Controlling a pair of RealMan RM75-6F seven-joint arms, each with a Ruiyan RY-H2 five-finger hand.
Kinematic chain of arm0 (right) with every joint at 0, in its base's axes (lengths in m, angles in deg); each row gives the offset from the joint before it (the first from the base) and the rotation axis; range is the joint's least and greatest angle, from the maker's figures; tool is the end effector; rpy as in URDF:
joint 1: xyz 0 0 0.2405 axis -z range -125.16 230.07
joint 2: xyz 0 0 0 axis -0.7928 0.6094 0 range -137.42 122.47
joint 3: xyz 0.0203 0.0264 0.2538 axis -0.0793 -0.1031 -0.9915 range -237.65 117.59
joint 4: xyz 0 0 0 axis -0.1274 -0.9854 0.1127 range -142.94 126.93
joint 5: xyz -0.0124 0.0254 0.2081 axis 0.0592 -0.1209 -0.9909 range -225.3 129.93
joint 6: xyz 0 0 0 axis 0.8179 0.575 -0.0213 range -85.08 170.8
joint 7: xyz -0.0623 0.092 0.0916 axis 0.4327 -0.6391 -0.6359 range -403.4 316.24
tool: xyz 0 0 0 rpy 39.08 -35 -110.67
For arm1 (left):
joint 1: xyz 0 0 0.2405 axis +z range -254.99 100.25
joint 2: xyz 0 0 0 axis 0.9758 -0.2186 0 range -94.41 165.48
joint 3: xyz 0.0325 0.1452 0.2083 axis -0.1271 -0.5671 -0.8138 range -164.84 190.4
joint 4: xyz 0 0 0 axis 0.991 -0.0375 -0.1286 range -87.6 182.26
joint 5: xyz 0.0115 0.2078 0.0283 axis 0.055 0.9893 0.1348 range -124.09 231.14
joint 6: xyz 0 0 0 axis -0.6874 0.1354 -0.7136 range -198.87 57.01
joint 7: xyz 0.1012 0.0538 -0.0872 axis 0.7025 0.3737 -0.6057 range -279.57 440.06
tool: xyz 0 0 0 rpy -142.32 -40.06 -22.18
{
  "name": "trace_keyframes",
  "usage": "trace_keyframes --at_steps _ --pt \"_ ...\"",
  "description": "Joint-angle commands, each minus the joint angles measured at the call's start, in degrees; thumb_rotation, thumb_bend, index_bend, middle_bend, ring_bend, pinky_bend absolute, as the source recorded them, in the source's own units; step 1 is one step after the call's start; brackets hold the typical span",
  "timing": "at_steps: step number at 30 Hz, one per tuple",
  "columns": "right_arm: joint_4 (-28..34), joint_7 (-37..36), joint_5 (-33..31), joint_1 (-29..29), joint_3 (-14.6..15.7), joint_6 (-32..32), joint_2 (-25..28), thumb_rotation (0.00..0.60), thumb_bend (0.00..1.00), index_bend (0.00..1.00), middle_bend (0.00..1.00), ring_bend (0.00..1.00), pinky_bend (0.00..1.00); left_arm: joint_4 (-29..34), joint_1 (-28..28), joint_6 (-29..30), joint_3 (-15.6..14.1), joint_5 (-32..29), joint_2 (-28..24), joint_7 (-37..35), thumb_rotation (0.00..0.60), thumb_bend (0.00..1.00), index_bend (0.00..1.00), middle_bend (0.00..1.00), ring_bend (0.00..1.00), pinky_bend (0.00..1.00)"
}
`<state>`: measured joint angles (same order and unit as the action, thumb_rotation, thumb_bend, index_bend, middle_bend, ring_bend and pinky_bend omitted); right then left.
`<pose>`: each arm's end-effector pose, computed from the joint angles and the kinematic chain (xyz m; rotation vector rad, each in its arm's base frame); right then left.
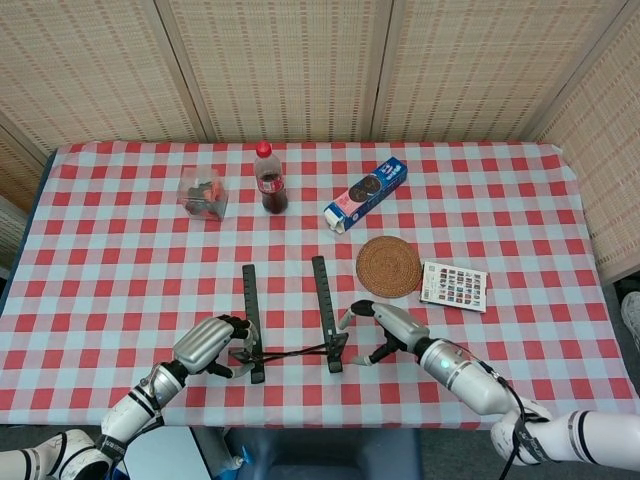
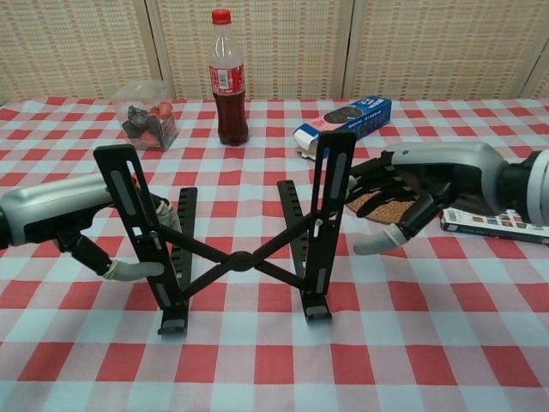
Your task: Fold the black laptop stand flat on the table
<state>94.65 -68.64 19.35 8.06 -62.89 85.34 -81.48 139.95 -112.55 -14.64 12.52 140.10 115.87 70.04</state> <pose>-0.1415 -0.2858 0.0023 1.8235 -1.8927 1.0296 -0.1731 0.2668 -0.0039 -2.0325 -1.2876 -1.1183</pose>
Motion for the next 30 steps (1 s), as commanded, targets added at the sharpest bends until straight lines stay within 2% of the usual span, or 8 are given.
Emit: trace_keyframes --at_steps 1,9,15,21,30 --pt "0.57 3.51 -3.23 -1.38 -1.47 -1.28 -1.7 0.6 0.18 0.38 0.28 0.11 0.14 -0.16 -0.05 -0.08 0.01 -0.06 0.04 -0.01 0.534 0.32 0.61 0.38 0.34 0.33" --pt "-0.11 10.2 -7.64 -2.74 -2.33 -1.18 -4.94 0.6 0.24 0.47 0.31 0.11 0.14 -0.48 -0.12 -0.22 -0.03 -0.17 -0.08 -0.42 0.535 0.32 0.61 0.38 0.34 0.33" --pt "0.14 14.5 -11.18 -2.34 -2.73 1.26 -5.75 0.6 0.24 0.48 0.32 0.11 0.14 -0.59 -0.07 0.01 -0.2 0.21 -0.29 -0.94 0.536 0.32 0.61 0.38 0.34 0.33" --pt "0.76 16.59 -12.88 -1.8 -2.84 2.01 -5.75 0.6 0.24 0.5 0.34 0.12 0.14 -0.54 -0.16 0.01 -0.28 0.45 -0.42 -1.1 0.533 0.32 0.61 0.38 0.34 0.33" --pt "0.69 18.44 -13.93 -1.33 -3.17 1.92 -6.78 0.6 0.24 0.58 0.35 0.13 0.14 -0.6 -0.14 0.03 -0.35 0.38 -0.49 -1.11 0.533 0.32 0.6 0.38 0.34 0.33"
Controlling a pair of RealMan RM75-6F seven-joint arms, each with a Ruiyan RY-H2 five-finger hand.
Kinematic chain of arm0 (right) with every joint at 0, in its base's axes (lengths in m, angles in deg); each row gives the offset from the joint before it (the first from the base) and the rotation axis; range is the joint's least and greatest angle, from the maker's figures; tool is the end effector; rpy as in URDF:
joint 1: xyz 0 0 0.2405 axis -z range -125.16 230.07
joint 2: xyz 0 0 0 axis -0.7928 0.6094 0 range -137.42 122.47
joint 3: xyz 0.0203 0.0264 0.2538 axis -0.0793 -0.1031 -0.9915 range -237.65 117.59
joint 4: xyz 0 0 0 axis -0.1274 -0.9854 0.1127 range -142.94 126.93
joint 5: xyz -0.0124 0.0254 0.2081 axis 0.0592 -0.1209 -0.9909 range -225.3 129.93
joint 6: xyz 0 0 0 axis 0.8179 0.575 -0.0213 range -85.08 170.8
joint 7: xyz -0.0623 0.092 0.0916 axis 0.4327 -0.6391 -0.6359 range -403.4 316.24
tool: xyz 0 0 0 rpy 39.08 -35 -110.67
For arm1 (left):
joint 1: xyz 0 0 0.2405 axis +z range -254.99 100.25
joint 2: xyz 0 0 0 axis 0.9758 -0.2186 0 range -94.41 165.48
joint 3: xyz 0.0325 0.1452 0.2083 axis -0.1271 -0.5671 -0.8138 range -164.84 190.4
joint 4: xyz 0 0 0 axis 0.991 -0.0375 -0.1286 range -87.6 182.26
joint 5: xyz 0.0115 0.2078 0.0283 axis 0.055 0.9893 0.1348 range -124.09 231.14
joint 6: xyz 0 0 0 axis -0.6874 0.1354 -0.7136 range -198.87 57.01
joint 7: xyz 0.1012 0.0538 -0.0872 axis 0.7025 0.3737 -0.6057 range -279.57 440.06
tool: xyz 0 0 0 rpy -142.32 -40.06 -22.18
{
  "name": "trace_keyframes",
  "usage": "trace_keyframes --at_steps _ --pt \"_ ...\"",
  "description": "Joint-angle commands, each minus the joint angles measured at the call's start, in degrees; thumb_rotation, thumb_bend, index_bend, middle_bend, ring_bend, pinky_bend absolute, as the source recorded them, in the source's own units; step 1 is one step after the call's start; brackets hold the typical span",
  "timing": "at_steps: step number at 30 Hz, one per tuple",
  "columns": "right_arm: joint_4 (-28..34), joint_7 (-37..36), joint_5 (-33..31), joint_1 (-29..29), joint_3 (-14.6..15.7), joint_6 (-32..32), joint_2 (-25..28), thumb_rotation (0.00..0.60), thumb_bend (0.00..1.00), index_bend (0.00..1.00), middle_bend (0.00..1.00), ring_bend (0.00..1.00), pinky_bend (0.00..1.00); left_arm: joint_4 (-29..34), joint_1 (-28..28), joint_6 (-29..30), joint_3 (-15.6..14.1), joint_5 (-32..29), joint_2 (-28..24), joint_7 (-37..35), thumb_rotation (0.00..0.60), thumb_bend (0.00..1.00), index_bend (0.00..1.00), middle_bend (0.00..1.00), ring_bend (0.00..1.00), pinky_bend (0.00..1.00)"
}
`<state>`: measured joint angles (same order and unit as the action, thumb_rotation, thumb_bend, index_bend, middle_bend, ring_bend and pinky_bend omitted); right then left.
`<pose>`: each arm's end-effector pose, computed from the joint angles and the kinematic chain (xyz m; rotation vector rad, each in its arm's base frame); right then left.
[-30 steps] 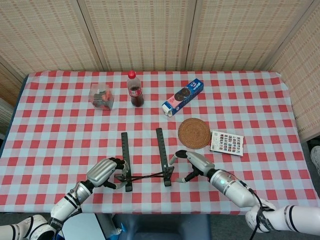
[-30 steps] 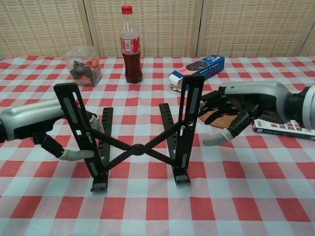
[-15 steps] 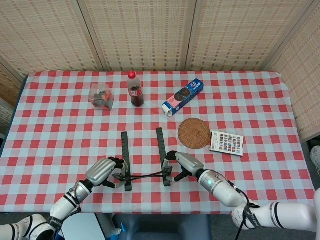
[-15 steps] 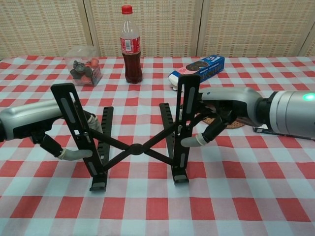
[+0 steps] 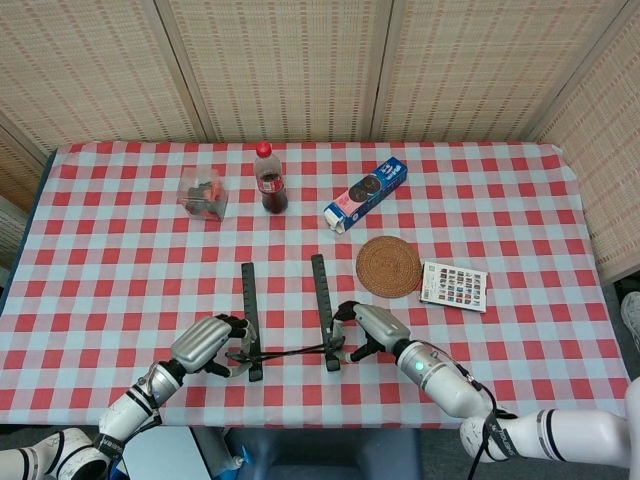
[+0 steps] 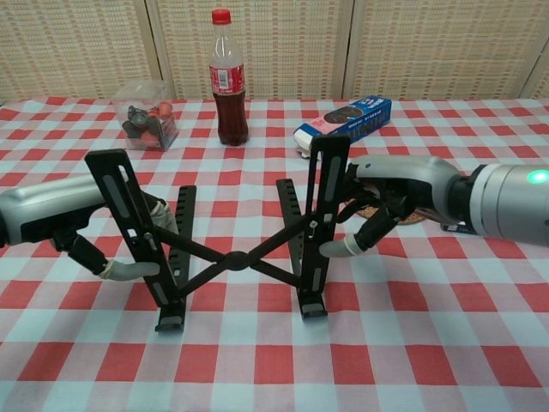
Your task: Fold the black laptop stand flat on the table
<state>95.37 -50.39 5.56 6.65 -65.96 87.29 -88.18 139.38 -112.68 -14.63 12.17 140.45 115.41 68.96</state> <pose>-0.1202 -0.2861 -0.0246 1.8301 -1.8101 0.9841 -0.1769 0.2682 -0.0019 -2.0329 -1.2898 -1.1109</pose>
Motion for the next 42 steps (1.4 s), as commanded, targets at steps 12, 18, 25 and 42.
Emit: trace_keyframes --at_steps 12,18,25,42 --pt "2.74 1.45 -0.24 1.08 -0.32 0.11 0.25 0.6 0.26 0.61 0.36 0.13 0.14 -0.88 -1.04 -0.21 0.4 1.23 -1.81 -1.06 0.534 0.32 0.6 0.38 0.34 0.33" --pt "3.3 2.4 0.07 1.34 -0.35 0.56 -0.16 0.6 0.25 0.61 0.34 0.13 0.14 -1.09 -1.53 -0.6 0.11 1.96 -2.91 -1.82 0.536 0.32 0.53 0.38 0.33 0.33" --pt "3.99 3.44 2.57 2.82 -0.92 3.87 -0.06 0.6 0.22 0.46 0.28 0.13 0.14 0.03 -1.28 -0.11 -0.62 2.7 -4.16 -2.26 0.523 0.32 0.26 0.31 0.29 0.31" --pt "-0.7 10.23 4.34 3.74 -5.64 15.82 -10.15 0.6 0.11 0.0 0.01 0.0 0.12 3.76 0.44 1.64 -1.13 1.64 -10.39 -2.43 0.47 0.32 0.0 0.05 0.08 0.25"
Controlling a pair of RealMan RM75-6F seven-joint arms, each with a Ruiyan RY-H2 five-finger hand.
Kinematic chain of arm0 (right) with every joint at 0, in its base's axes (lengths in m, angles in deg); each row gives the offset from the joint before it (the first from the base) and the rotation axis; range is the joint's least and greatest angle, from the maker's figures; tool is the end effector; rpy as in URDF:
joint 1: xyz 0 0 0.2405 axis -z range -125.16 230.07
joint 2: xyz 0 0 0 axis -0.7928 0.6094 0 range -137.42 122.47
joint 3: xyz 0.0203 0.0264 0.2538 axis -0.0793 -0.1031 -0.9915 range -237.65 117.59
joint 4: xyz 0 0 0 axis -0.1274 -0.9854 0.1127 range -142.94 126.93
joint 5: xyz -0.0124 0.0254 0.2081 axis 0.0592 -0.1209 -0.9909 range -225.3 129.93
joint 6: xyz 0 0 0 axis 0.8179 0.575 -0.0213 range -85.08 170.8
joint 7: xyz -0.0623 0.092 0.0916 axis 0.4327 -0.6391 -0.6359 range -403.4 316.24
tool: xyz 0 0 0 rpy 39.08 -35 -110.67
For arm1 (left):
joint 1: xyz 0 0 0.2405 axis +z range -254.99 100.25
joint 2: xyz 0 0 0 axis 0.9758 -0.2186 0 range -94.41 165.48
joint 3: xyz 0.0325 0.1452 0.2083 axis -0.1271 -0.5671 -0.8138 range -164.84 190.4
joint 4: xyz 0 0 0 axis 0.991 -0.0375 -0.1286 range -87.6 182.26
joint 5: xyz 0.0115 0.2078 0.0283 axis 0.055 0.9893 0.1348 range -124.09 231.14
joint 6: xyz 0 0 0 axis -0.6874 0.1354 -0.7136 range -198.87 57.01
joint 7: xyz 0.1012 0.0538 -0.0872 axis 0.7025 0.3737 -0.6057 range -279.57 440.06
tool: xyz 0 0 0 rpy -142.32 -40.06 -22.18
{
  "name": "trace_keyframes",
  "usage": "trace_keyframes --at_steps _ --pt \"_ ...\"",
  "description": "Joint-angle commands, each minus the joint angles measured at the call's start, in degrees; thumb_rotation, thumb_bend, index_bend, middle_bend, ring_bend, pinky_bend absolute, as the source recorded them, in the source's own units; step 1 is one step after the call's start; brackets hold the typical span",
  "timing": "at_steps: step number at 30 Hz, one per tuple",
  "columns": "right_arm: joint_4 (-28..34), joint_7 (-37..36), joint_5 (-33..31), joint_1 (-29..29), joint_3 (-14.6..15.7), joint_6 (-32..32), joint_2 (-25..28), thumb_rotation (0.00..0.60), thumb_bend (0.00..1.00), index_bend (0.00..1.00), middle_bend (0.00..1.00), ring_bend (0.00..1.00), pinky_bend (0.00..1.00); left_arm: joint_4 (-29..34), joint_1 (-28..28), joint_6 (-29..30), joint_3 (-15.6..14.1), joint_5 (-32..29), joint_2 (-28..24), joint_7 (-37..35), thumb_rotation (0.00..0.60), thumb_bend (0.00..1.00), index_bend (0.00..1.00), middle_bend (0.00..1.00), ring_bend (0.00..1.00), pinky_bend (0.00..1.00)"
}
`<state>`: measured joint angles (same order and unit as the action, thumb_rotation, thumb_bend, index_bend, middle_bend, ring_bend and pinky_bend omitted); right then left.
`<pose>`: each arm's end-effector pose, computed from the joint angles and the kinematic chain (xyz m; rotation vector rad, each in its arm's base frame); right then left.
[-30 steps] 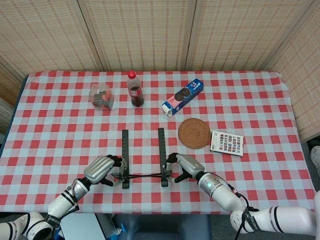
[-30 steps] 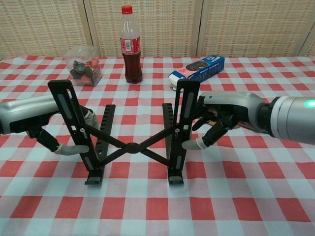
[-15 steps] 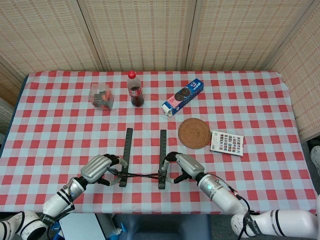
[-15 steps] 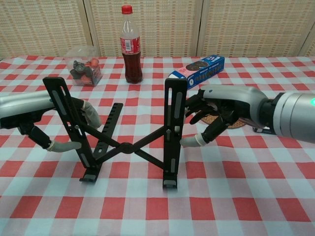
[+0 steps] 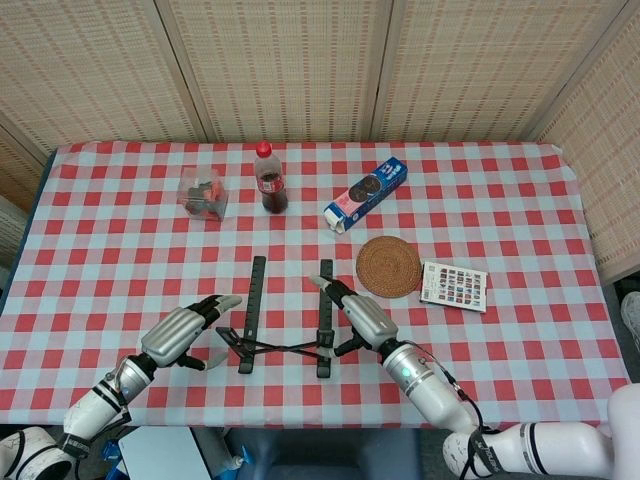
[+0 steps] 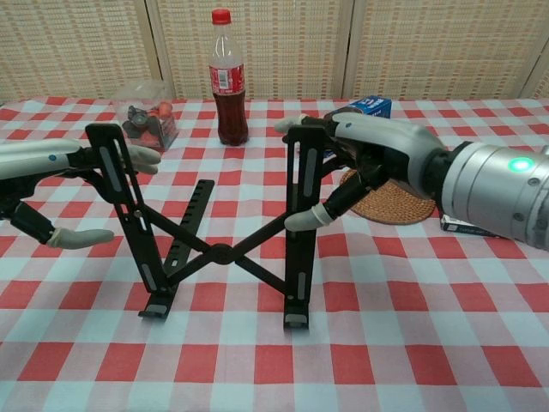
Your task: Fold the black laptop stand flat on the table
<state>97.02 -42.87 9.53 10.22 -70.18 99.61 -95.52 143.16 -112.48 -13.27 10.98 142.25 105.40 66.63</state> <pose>-0.0855 -0.2827 -0.0245 1.7409 -1.6606 1.2513 -0.1931 0.2734 0.0477 -2.0194 -1.2211 -1.0633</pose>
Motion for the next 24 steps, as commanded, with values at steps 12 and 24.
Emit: trace_keyframes --at_steps 12,24 --pt "-5.38 7.49 8.9 3.91 -2.92 16.85 -3.89 0.6 0.11 0.0 0.0 0.0 0.0 -1.93 -0.18 0.11 0.6 0.54 -3.61 1.01 0.469 0.32 0.0 0.05 0.08 0.24" --pt "-2.29 15.44 25.46 2.77 5.54 9.77 7.73 0.6 0.06 0.0 0.0 0.0 0.0 -19.06 -5.69 0.3 4.86 3.89 4.51 7.7 0.6 0.32 0.0 0.05 0.08 0.23"
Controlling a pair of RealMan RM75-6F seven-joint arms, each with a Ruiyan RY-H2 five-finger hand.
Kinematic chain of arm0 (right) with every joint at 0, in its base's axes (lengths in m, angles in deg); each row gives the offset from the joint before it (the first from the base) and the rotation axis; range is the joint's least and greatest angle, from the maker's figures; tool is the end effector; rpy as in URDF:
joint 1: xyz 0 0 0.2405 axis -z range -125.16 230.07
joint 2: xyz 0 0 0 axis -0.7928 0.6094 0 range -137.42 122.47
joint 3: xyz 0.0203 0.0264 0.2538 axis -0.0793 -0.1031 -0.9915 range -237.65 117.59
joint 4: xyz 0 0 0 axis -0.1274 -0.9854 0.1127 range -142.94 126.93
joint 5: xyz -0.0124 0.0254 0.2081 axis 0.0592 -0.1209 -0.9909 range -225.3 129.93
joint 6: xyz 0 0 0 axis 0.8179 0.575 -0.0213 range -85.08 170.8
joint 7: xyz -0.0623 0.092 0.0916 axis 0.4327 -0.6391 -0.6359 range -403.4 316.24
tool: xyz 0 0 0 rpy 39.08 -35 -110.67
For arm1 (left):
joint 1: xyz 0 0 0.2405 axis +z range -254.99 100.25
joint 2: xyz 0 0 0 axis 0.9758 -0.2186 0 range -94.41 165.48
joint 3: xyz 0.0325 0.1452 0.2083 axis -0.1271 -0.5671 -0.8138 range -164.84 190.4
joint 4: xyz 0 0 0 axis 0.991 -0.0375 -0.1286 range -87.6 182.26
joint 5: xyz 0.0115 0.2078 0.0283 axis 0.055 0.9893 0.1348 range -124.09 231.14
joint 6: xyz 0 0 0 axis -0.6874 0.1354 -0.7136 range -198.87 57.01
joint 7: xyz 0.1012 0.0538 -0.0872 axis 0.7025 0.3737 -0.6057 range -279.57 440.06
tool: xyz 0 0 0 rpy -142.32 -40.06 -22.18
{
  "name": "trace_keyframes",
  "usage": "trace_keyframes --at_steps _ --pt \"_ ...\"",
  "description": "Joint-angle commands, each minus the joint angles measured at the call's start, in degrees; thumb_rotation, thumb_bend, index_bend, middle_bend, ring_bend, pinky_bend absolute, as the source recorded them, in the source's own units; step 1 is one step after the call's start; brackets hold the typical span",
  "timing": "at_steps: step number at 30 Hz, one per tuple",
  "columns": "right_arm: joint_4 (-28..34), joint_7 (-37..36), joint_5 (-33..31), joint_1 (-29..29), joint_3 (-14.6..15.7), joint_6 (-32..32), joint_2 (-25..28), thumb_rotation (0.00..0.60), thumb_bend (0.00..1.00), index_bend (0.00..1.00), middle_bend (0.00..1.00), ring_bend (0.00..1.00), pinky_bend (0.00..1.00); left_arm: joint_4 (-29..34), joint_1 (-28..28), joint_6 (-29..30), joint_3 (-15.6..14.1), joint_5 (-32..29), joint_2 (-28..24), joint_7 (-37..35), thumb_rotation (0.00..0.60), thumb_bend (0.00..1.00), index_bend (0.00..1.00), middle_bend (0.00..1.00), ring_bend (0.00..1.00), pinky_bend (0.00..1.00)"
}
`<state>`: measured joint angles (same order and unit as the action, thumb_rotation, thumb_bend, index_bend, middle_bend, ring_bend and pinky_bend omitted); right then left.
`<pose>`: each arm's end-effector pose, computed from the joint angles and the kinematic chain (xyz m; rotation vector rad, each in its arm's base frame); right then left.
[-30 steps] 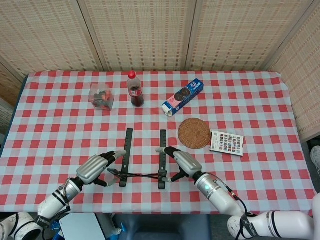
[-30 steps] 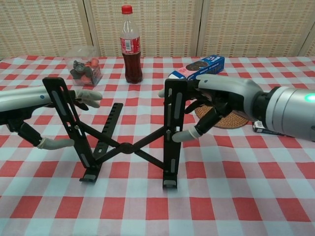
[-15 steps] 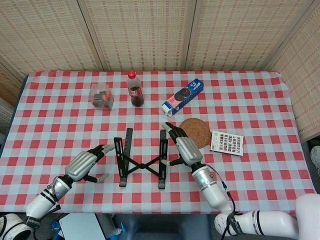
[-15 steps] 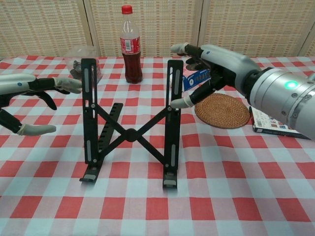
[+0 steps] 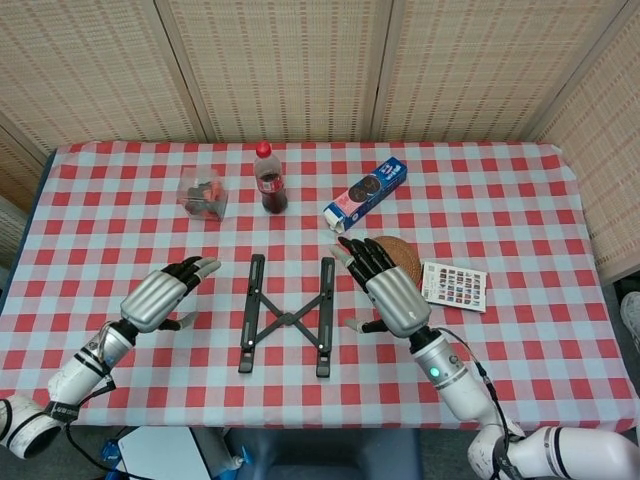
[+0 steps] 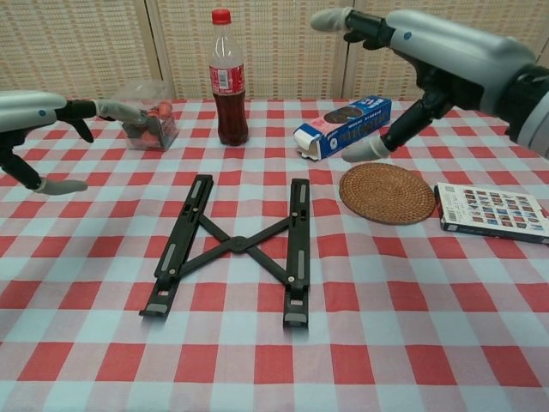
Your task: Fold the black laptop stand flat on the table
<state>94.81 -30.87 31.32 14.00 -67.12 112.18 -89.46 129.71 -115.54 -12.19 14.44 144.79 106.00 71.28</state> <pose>-0.0979 -0.2863 0.0323 1.8504 -0.9194 1.3403 -0.2079 0.3304 0.0750 -2.0318 -0.8164 -0.9798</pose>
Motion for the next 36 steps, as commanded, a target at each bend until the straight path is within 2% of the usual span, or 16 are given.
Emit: trace_keyframes --at_steps 1,5,9,19,28,36 --pt "-0.66 4.84 4.94 -1.39 3.08 -3.52 1.69 0.6 0.05 0.0 0.0 0.0 0.0 -7.59 -3.46 -1.33 1.62 1.53 5.42 3.95 0.6 0.32 0.0 0.05 0.08 0.23" --pt "-2.96 8.37 7.32 -2.6 4.31 -6.09 0.78 0.6 0.0 0.0 0.0 0.0 0.0 -13.5 -5.49 -3.41 2.35 0.6 10.63 6.38 0.6 0.28 0.0 0.05 0.08 0.23" --pt "-5.83 10.55 8.72 -3.34 4.62 -7.31 -1.81 0.6 0.0 0.0 0.0 0.0 0.0 -17.94 -6.93 -4.75 2.7 -0.28 14.93 6.8 0.6 0.27 0.0 0.04 0.07 0.22" --pt "-15.09 12.67 11.41 -4.02 3.44 -6.2 -9.77 0.6 0.0 0.0 0.0 0.0 0.0 -27.47 -9.02 -7.65 3.45 -3.55 22.94 4.87 0.6 0.26 0.0 0.0 0.06 0.22" --pt "-22.9 12.85 12.23 -3.78 3.57 -5.58 -14.85 0.6 0.0 0.0 0.0 0.0 0.0 -32.04 -9.72 -9.31 2.97 -5.04 26.63 3.94 0.6 0.26 0.0 0.0 0.06 0.22" --pt "-29.02 12.2 12.51 -4.26 3.67 -6.49 -18.23 0.6 0.0 0.0 0.0 0.0 0.0 -32.99 -9.72 -9.01 2.49 -5.34 27.35 3.25 0.6 0.26 0.0 0.0 0.05 0.22"
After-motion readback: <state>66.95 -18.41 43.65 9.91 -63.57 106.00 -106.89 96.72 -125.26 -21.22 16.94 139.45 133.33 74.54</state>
